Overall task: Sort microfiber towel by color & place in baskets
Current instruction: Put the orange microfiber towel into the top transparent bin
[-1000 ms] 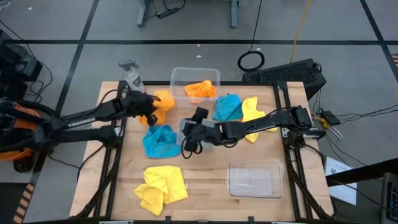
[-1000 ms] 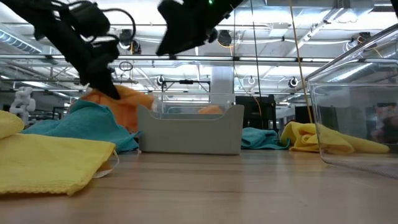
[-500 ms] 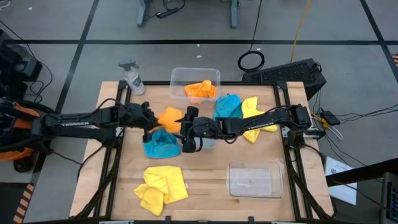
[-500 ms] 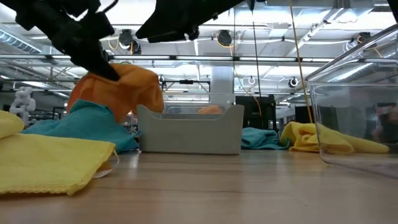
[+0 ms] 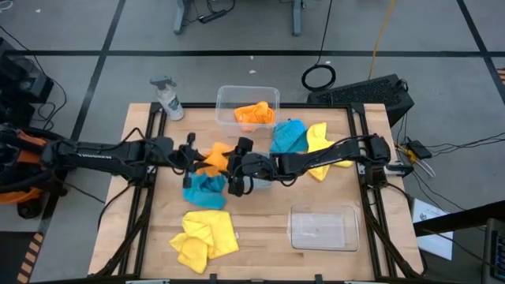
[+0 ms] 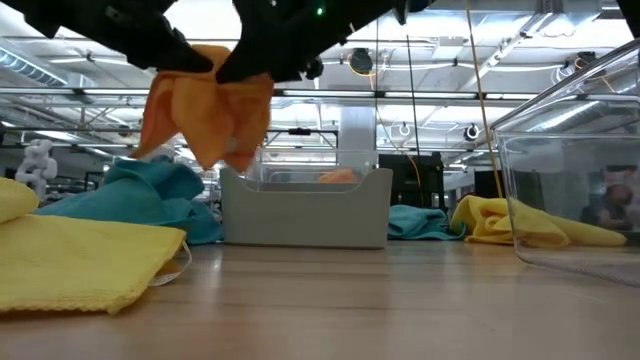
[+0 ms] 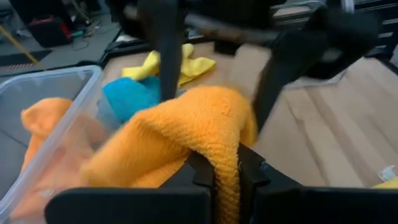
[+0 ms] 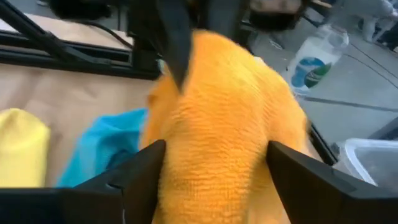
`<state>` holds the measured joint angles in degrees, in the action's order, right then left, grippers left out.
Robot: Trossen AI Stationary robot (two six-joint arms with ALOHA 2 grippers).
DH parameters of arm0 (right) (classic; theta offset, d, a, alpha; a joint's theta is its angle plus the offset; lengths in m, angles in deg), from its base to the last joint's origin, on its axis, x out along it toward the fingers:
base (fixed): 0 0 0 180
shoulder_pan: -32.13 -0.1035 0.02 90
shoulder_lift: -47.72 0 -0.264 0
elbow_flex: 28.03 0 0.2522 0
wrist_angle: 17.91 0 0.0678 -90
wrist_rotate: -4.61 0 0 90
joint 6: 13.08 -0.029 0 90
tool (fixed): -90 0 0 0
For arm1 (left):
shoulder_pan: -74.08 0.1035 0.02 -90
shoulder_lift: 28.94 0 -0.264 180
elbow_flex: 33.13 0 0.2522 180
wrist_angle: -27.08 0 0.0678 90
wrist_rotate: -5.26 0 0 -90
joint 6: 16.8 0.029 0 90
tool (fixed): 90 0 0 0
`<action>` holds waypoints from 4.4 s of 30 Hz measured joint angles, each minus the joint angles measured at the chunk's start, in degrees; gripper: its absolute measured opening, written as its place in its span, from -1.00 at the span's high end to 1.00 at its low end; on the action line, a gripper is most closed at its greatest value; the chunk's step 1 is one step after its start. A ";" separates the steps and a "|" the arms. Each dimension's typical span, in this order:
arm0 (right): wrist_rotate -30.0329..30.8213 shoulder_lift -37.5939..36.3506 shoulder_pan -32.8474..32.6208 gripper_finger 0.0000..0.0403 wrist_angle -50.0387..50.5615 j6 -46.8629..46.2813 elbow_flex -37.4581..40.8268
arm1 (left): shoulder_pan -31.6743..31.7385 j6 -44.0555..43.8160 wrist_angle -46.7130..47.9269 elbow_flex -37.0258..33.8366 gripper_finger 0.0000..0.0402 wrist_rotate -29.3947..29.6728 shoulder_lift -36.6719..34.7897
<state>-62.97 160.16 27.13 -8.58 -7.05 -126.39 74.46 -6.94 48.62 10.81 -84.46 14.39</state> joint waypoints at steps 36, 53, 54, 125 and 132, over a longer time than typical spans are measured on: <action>1.33 1.26 -0.57 0.86 -1.16 7.63 0.00 | -2.03 -3.40 -0.80 0.00 -0.15 -0.20 0.04; 4.10 -7.15 -1.18 0.94 15.46 6.79 -0.09 | -2.01 0.50 -0.80 0.00 -0.51 4.72 0.04; 4.77 -7.90 -1.18 0.94 16.84 6.42 -0.09 | -2.01 0.54 -0.78 -0.02 -0.51 4.72 0.04; 5.62 -20.18 -5.70 -0.30 46.59 -12.45 -0.02 | 3.67 6.08 -34.44 -1.36 0.92 0.44 18.73; 8.15 -22.87 -5.18 0.06 47.61 -10.73 0.02 | 3.67 6.20 -34.42 -1.36 0.92 0.36 18.73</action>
<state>-54.82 137.28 21.95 39.03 -17.77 -126.37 78.13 -0.74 14.21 9.45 -84.10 33.12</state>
